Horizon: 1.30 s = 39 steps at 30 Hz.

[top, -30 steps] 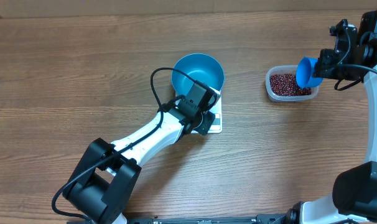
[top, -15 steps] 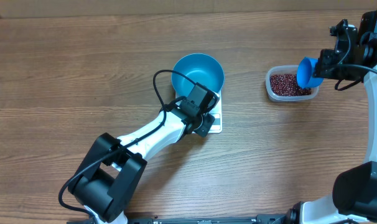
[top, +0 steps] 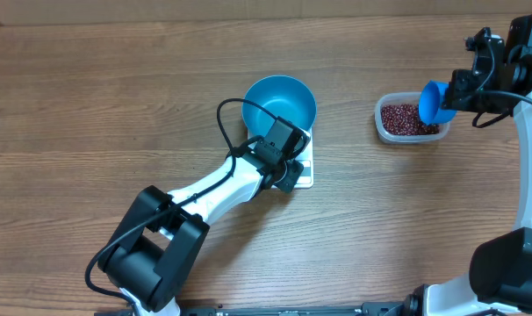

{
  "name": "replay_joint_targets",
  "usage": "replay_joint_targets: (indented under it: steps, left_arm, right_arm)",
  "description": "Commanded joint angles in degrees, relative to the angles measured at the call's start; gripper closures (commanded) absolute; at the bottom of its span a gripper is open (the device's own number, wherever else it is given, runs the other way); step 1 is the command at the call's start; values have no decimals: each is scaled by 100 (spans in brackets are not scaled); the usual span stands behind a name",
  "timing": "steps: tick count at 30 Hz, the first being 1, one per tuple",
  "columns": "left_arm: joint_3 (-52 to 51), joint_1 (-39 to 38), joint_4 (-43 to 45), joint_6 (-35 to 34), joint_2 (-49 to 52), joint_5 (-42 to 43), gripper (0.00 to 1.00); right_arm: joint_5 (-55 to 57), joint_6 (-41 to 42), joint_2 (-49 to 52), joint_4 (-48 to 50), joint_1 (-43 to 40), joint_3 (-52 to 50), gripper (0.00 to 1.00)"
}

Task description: Scoop item into bowl and weigh 150g on scale

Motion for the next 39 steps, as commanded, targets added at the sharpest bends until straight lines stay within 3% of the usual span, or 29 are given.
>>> replay_joint_targets:
  steps: [1, 32, 39]
  left_arm:
    - [-57, -13, -31, 70, 210, -17, 96]
    - [79, 13, -546, 63, 586, -374, 96]
    - [1005, -155, -1513, 420, -385, -326, 96]
  right_arm:
    - [48, -4, -35, -11, -4, 146, 96]
    - [48, -4, -37, -48, -4, 146, 96]
    - [44, -4, -35, -48, -4, 146, 96]
